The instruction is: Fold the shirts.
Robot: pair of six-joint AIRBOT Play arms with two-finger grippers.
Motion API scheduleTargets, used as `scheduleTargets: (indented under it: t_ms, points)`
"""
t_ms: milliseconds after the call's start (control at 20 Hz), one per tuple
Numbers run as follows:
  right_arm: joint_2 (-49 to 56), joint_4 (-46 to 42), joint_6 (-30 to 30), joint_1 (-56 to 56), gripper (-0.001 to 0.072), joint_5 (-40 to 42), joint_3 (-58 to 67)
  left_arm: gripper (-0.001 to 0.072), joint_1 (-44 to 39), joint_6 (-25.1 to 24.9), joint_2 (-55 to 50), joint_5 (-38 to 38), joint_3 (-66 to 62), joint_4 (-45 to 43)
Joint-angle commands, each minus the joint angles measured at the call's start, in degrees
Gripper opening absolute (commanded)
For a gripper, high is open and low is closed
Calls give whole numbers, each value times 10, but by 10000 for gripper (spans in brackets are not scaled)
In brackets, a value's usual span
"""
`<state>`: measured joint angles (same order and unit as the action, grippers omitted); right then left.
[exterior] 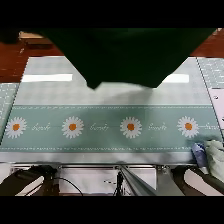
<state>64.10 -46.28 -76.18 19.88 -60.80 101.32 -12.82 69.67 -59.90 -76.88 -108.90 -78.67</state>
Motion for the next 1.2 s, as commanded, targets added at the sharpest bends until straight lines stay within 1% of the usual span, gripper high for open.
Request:
scheduleTargets:
  t_ms: [0,100,200,250,400,450,600,700,750,800,850,1000,1150]
  points:
    - [-102,-83,-72,0,24,-35,92,21,3,34,42,-50,-122,-28]
    - [-147,-125,-98,0,24,-71,123,21,3,43,87,-65,-120,-28]
    - [-192,-155,-121,0,24,-108,128,21,3,61,125,-104,-120,-28]
    - [-210,-169,-136,0,24,-134,128,21,3,72,140,-135,-120,-28]
    - [-236,-203,-148,0,24,-256,128,21,3,110,164,-276,-120,-23]
    - [-232,-214,-147,0,24,-301,128,21,3,123,171,-285,-107,-22]
    - [-176,-217,-135,0,24,-415,128,21,3,121,173,-286,-26,-10]
    - [-115,-210,-125,-1,24,-455,128,21,3,120,160,-286,62,-10]
    - [-83,-204,-123,-1,24,-454,127,21,3,119,153,-278,115,-10]
    - [-51,-198,-122,-1,24,-454,127,21,3,118,147,-254,166,-11]
    - [-17,-198,-121,-4,24,-454,127,21,3,118,143,-212,218,-11]
    - [96,-258,-116,-63,24,-448,127,21,3,105,120,-83,341,-11]
    - [202,-326,-102,-140,24,-395,127,21,3,105,61,-10,412,-10]
